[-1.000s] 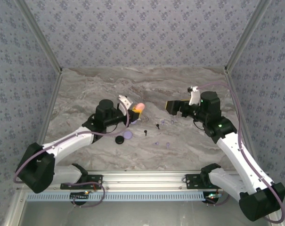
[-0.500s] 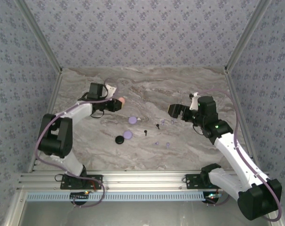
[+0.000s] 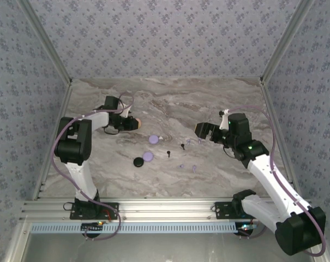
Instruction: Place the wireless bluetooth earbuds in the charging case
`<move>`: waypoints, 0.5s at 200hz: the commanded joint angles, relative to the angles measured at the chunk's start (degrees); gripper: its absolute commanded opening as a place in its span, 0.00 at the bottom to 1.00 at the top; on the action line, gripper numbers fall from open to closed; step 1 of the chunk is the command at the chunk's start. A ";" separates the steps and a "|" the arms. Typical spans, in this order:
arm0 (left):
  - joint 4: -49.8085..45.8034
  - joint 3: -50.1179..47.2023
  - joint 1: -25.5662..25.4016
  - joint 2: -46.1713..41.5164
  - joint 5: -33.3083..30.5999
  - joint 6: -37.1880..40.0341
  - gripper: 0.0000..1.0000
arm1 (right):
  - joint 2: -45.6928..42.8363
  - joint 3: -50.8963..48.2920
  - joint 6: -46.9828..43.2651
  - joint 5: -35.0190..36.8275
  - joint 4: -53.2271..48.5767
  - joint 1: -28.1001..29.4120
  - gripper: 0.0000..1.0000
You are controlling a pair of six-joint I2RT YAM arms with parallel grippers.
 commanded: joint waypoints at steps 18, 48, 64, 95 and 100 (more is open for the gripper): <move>-0.69 1.44 0.09 1.03 -0.32 -1.49 0.38 | -1.06 0.03 -0.13 1.20 -1.93 -0.29 1.00; -0.92 1.69 0.06 -0.18 -1.67 -1.55 0.52 | -1.15 0.79 -1.30 1.35 -2.79 -0.34 1.00; -2.08 2.07 0.09 -1.79 -3.50 -0.88 0.55 | -1.12 1.25 -1.86 1.68 -3.65 -0.40 1.00; -5.20 2.06 0.09 -7.60 -7.08 1.52 0.59 | -0.06 2.32 -2.80 2.69 -5.47 -0.29 1.00; -4.90 1.54 0.09 -9.00 -7.03 1.58 0.59 | 0.33 2.43 -3.10 2.69 -5.71 -0.19 1.00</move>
